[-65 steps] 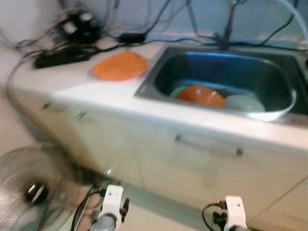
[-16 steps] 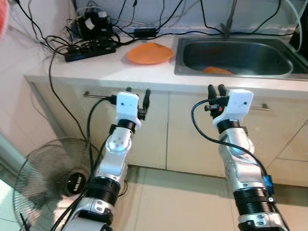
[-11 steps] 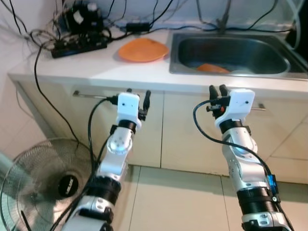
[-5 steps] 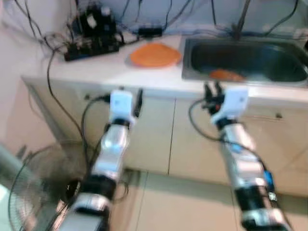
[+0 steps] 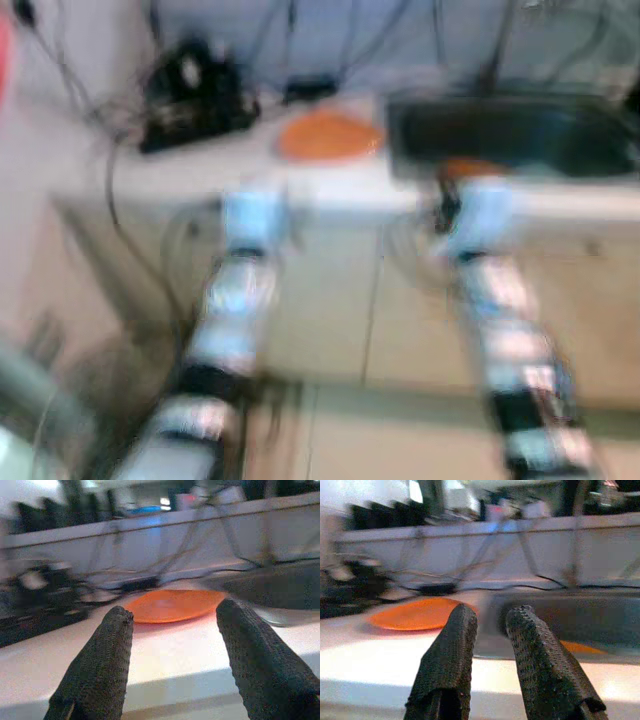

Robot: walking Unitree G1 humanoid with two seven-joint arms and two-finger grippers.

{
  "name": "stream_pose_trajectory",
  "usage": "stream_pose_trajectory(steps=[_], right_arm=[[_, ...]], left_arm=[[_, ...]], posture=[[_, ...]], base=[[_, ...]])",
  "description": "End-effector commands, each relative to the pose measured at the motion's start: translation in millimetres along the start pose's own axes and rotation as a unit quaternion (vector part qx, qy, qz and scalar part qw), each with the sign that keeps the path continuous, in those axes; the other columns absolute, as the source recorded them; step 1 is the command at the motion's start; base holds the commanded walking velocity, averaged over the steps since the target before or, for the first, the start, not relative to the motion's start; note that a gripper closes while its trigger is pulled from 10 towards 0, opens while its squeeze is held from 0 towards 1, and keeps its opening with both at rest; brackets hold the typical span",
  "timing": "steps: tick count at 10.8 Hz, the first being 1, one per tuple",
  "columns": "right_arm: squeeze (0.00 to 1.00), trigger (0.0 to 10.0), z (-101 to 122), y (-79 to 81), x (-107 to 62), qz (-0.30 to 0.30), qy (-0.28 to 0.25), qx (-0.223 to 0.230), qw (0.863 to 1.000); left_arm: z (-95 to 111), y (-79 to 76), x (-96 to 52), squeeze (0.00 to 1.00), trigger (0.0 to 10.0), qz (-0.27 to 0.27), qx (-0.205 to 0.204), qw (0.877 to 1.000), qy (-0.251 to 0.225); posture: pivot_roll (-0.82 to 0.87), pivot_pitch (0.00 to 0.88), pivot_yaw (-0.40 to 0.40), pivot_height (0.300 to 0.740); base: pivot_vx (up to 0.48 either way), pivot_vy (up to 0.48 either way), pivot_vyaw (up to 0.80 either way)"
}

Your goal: Kitchen organization

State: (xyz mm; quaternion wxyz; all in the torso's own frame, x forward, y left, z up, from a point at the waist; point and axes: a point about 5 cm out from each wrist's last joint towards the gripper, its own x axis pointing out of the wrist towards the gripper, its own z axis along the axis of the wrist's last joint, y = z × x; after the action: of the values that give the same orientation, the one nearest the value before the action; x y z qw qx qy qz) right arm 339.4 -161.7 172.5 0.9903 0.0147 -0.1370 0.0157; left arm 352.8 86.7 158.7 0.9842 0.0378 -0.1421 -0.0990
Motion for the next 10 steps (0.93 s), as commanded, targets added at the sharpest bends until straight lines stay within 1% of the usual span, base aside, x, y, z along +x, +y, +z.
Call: stream_pose_trajectory(steps=[1,2,5,9,10], right_arm=[[0.00,10.0,0.9,14.0,1.4,0.014,-0.003,0.015,1.000],[0.00,10.0,0.4,14.3,1.2,0.014,-0.003,0.014,1.000],[0.00,10.0,-0.7,16.2,-0.3,0.014,-0.003,0.017,1.000],[0.00,10.0,-2.2,18.7,0.1,0.017,0.001,0.020,1.000],[0.00,10.0,-2.0,18.6,0.6,0.017,0.000,0.019,1.000]], left_arm=[[1.0,16.5,0.1,0.00,10.0,0.017,0.015,1.000,-0.002],[0.9,16.4,0.2,0.00,10.0,0.014,0.017,1.000,-0.001],[-0.2,14.9,-1.6,0.00,10.0,0.006,0.023,1.000,0.000],[4.5,15.4,-1.4,0.00,10.0,0.005,0.031,0.999,-0.015],[5.1,17.2,-1.0,0.00,10.0,0.011,0.034,0.999,-0.017]], posture=[[0.01,0.000,0.062,0.728],[0.01,0.000,0.063,0.728],[0.01,0.000,0.066,0.728],[0.02,0.008,0.065,0.728],[0.02,0.006,0.065,0.728]], base=[[0.379,0.259,0.00],[0.398,0.000,0.00],[0.000,0.000,0.00],[0.000,0.000,0.00],[0.000,-0.472,0.00]])
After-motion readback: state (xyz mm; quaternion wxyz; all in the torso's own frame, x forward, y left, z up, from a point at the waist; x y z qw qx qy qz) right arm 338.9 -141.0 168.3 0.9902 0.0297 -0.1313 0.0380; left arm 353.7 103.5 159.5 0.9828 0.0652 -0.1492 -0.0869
